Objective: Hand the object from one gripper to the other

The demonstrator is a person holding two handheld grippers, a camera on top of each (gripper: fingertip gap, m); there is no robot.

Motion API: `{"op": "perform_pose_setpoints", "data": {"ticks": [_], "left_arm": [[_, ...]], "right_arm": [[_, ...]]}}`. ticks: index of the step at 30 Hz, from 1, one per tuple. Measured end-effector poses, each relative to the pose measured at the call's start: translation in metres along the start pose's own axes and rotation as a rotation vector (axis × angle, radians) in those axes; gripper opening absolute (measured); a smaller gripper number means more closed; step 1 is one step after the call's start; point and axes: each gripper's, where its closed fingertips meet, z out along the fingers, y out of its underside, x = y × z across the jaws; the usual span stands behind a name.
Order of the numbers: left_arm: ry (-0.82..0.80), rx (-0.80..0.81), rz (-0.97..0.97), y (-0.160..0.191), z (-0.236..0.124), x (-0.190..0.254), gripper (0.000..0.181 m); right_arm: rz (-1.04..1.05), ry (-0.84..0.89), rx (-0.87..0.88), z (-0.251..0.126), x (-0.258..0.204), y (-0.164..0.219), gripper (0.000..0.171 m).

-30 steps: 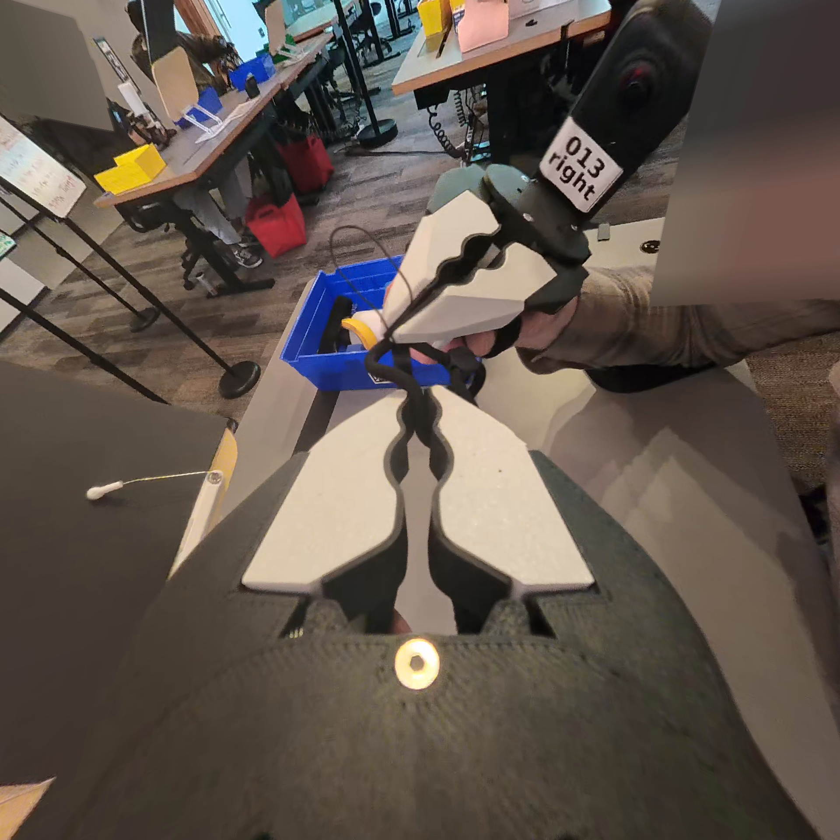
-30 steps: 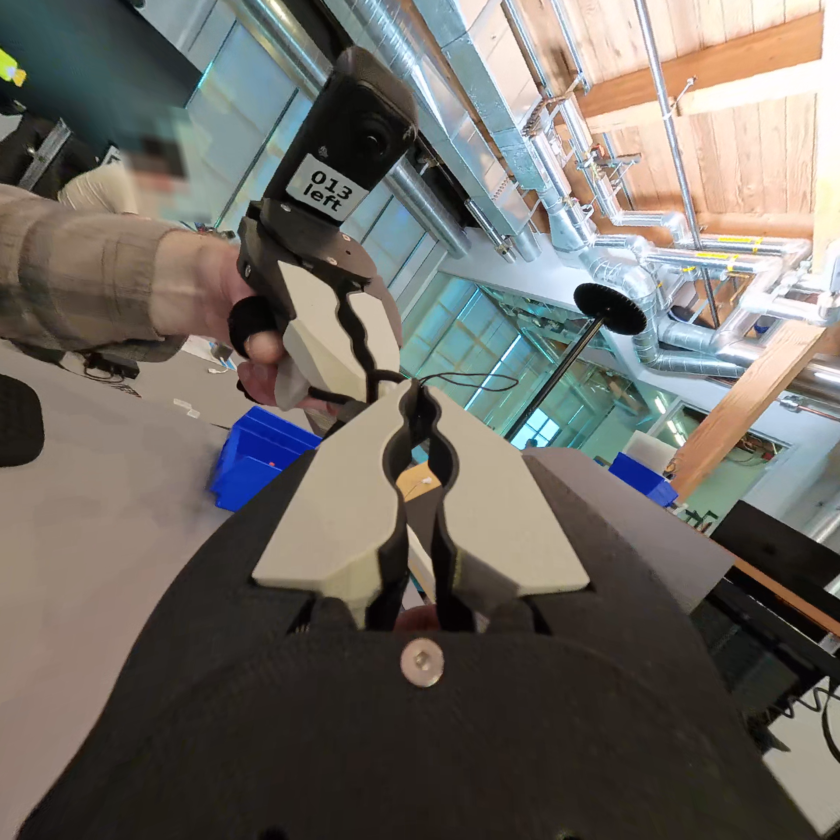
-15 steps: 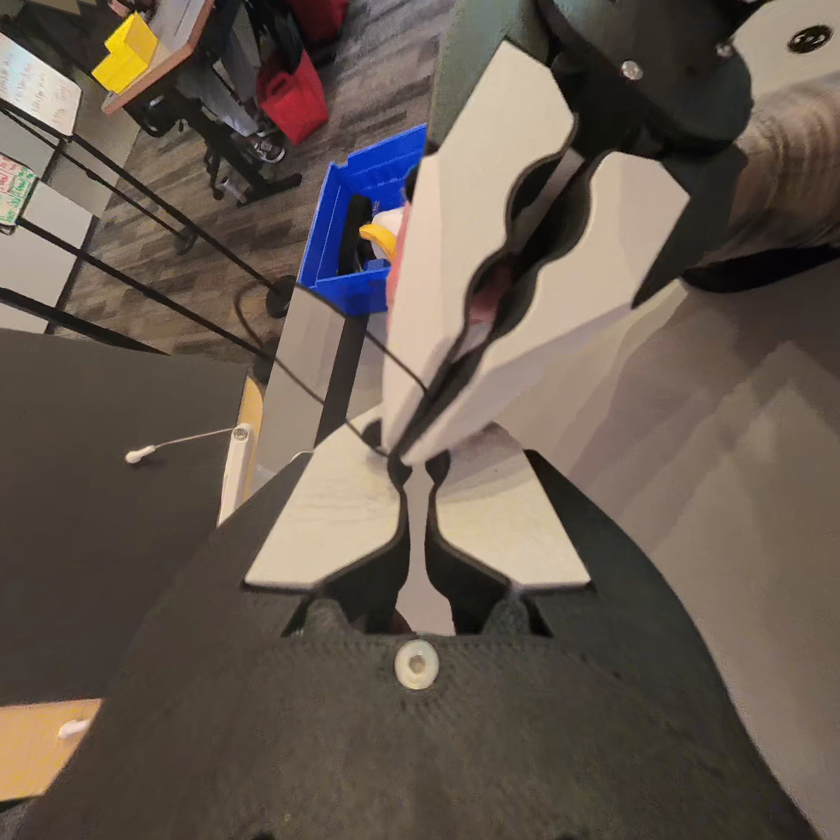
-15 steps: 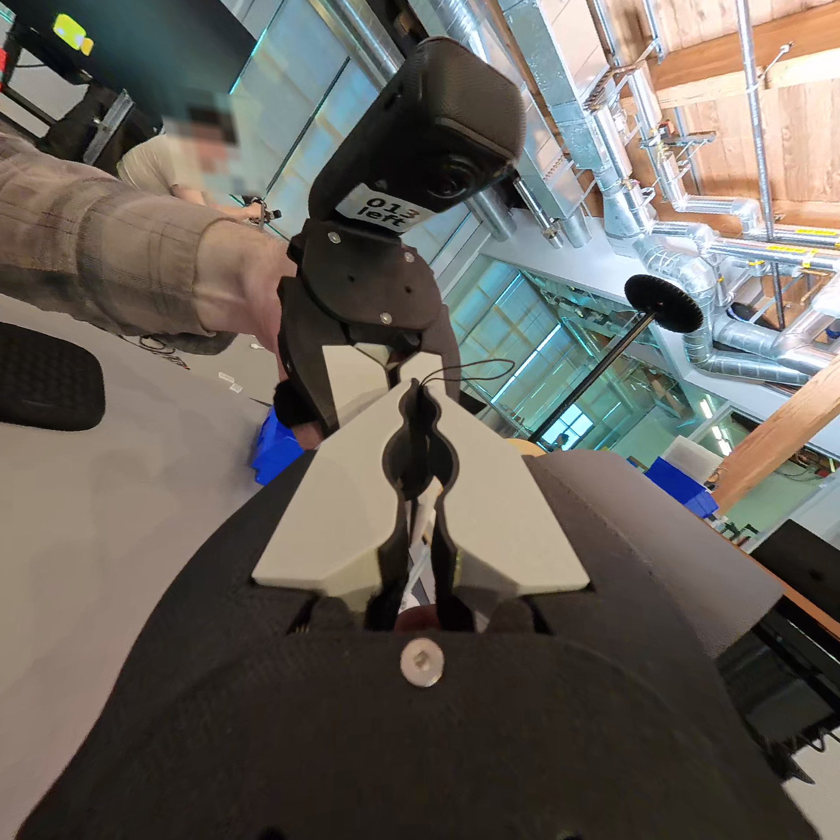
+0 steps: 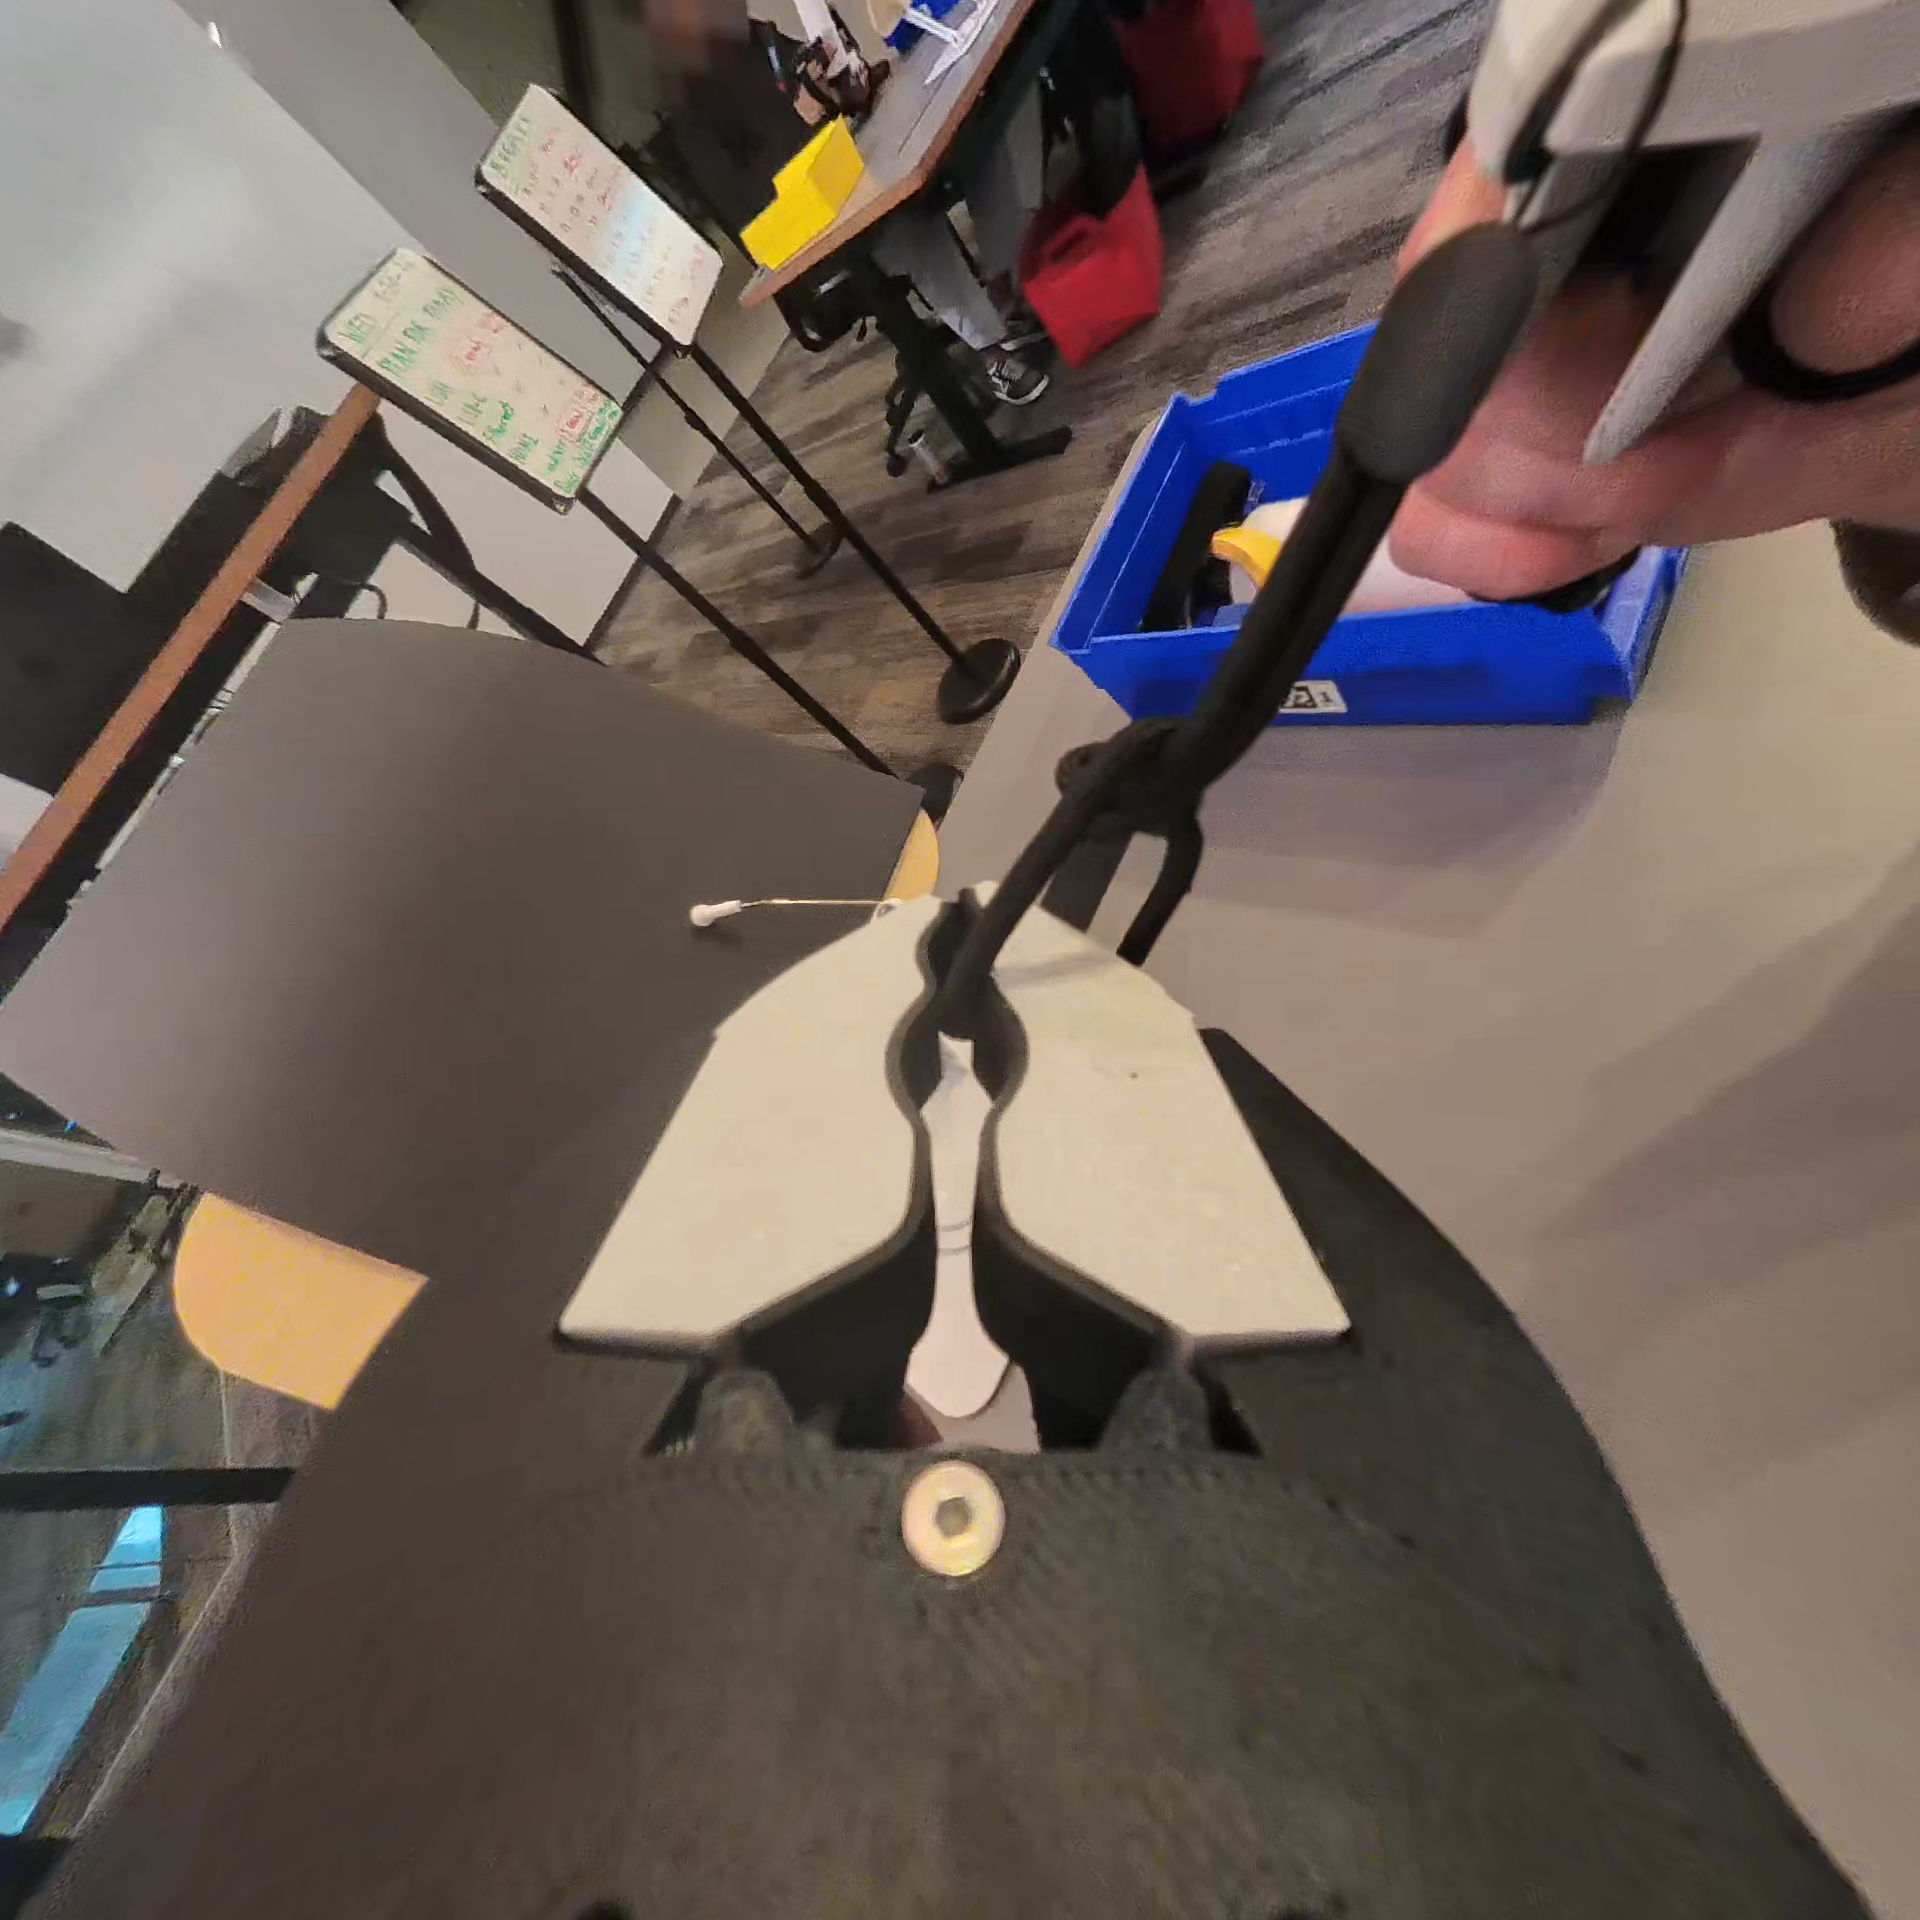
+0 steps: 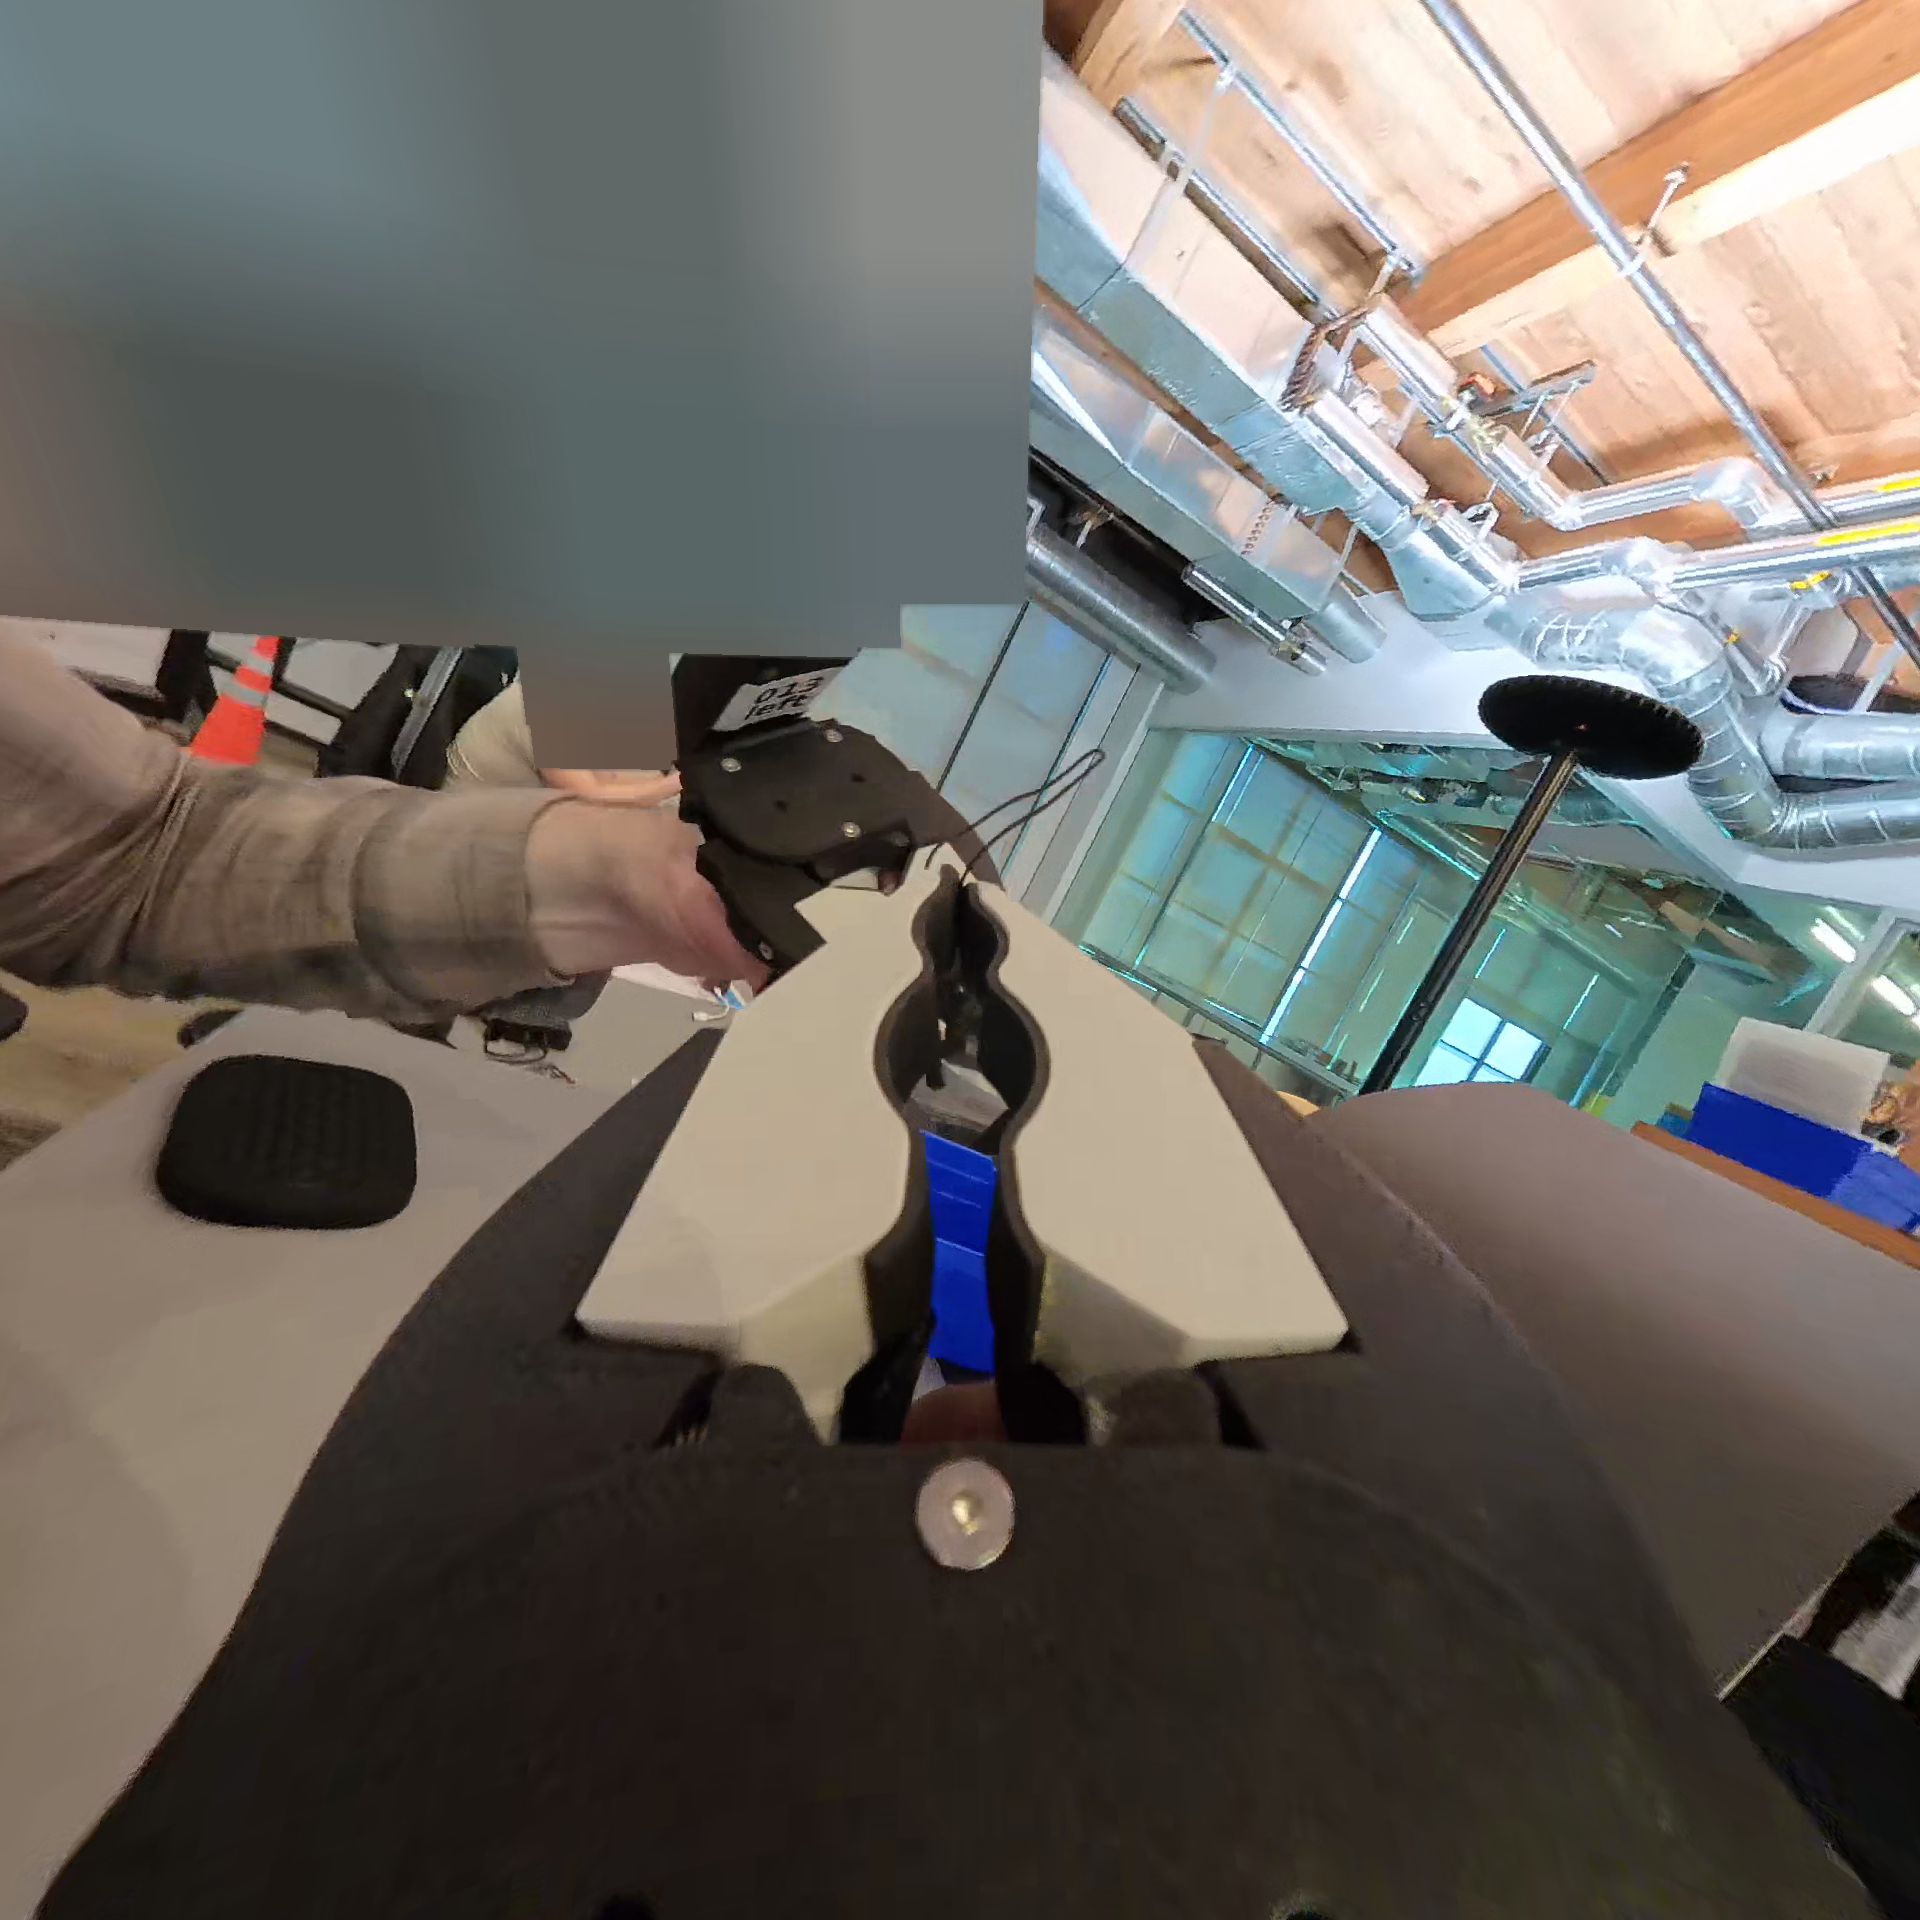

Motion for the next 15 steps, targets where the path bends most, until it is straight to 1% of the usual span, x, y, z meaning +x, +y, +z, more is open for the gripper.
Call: {"op": "perform_pose_setpoints", "data": {"ticks": [2,6,8,15], "left_arm": [[0.011,0.002,-0.022,0.002,0.0,-0.002,0.0],[0.016,-0.04,-0.028,0.018,0.003,-0.005,0.0],[0.044,-0.012,-0.068,0.019,0.003,-0.002,0.0],[0.037,0.01,-0.068,0.019,0.003,-0.003,0.0]], "right_arm": [[0.008,0.015,0.007,-0.002,0.005,-0.001,0.0],[-0.002,0.049,0.034,-0.009,0.013,-0.014,0.0],[-0.026,0.067,0.018,-0.012,0.017,-0.015,0.0],[-0.036,0.097,0.001,-0.013,0.023,-0.013,0.0]]}}
